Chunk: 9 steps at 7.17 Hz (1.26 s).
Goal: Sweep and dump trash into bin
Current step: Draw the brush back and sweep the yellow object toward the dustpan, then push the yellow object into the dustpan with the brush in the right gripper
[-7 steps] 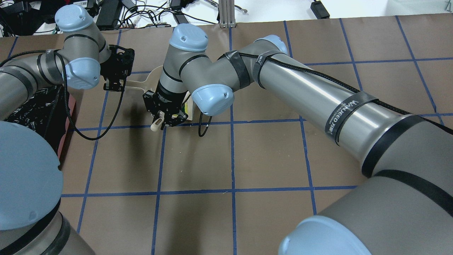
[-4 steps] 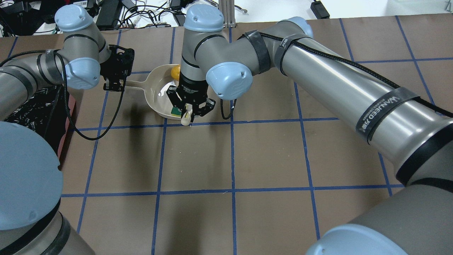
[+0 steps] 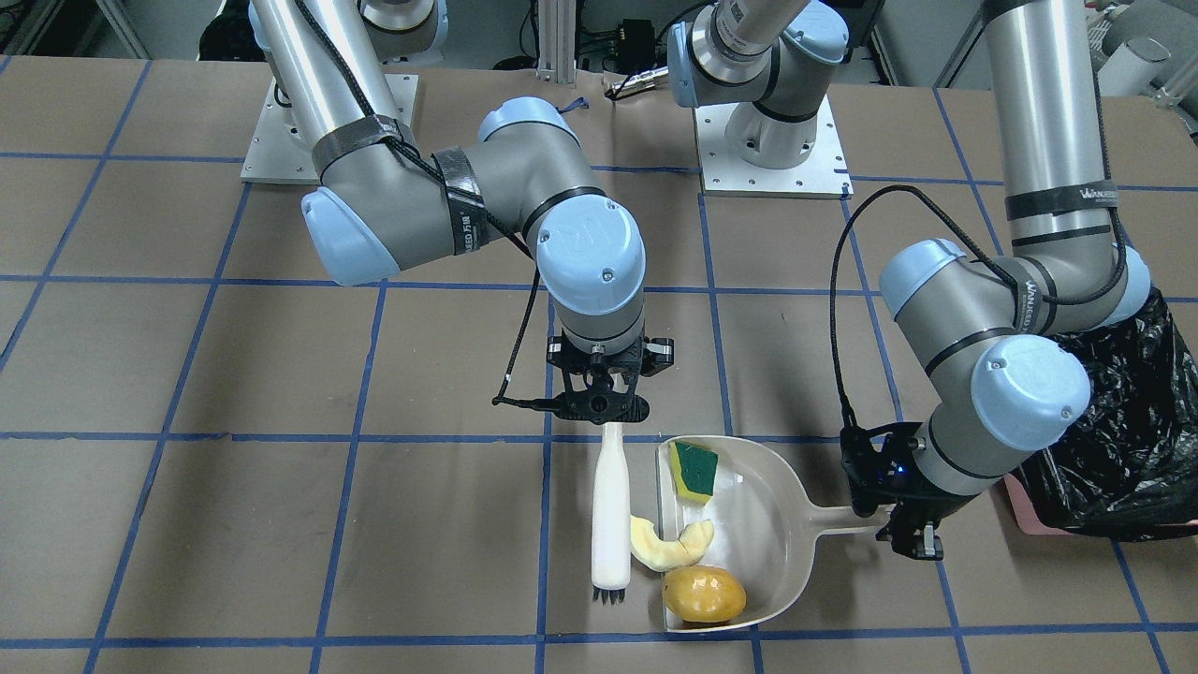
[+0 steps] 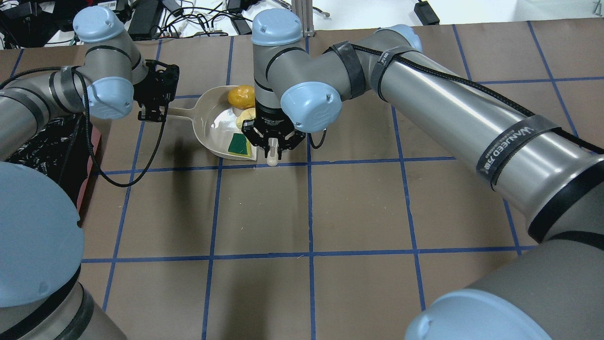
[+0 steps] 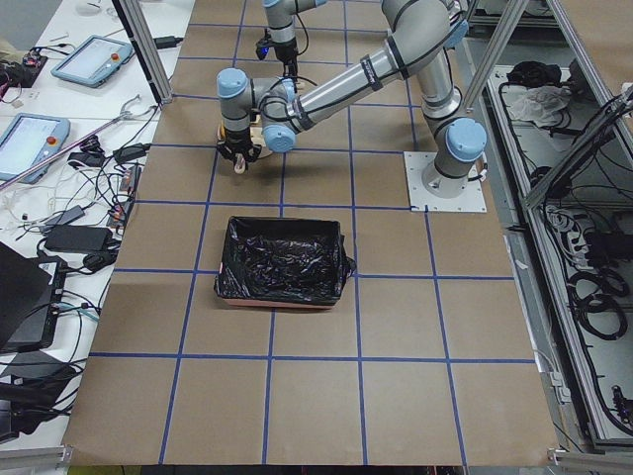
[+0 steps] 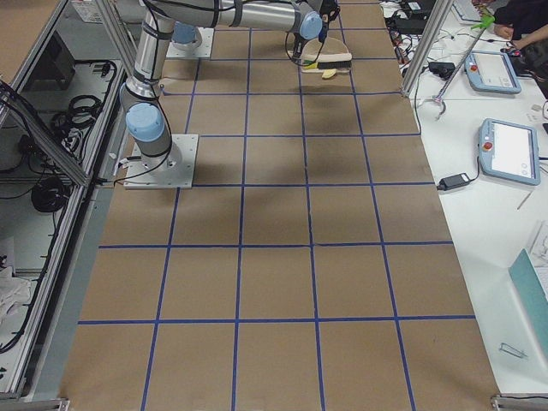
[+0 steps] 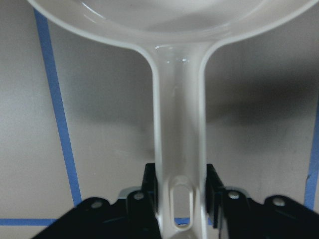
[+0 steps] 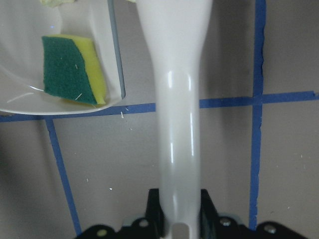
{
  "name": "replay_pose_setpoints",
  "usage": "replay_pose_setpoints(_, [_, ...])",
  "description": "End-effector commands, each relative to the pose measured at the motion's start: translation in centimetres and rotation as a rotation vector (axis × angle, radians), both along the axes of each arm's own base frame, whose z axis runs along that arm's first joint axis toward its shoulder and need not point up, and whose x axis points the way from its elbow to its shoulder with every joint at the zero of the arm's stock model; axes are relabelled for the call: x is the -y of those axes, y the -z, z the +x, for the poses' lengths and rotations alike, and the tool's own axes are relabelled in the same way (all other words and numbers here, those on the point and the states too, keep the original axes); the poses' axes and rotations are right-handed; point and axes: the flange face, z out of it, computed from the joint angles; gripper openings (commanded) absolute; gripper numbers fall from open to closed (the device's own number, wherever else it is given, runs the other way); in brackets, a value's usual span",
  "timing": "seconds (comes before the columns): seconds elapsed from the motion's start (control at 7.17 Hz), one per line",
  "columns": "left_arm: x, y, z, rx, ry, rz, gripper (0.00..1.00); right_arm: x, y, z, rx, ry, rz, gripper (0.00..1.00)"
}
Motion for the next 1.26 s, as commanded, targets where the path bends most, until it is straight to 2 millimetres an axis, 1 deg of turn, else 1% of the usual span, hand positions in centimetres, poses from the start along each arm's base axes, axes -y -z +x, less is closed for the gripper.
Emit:
replay_pose_setpoints(0.0, [0.0,0.0,0.0,-0.001,0.000,0.000,0.29,0.8,2.2,0.6,0.011,-0.018,-0.016,0.00])
replay_pose_setpoints(0.28, [0.0,0.0,0.0,-0.001,0.000,0.001,0.29,0.8,2.8,0.9,0.015,-0.018,-0.017,0.00])
replay_pose_setpoints(0.7, [0.0,0.0,0.0,-0.001,0.000,0.001,0.29,0.8,4.9,1.2,0.021,0.016,0.032,0.00])
replay_pose_setpoints(0.84, [0.0,0.0,0.0,-0.001,0.000,0.001,0.29,0.8,5.2,1.2,0.018,0.018,0.036,0.00])
replay_pose_setpoints(0.98, [0.0,0.0,0.0,-0.001,0.000,0.001,0.29,0.2,6.2,0.9,0.005,0.016,0.055,0.00])
replay_pose_setpoints(1.12, [0.0,0.0,0.0,-0.001,0.000,0.001,0.29,-0.1,6.6,0.7,-0.003,0.017,0.060,0.00])
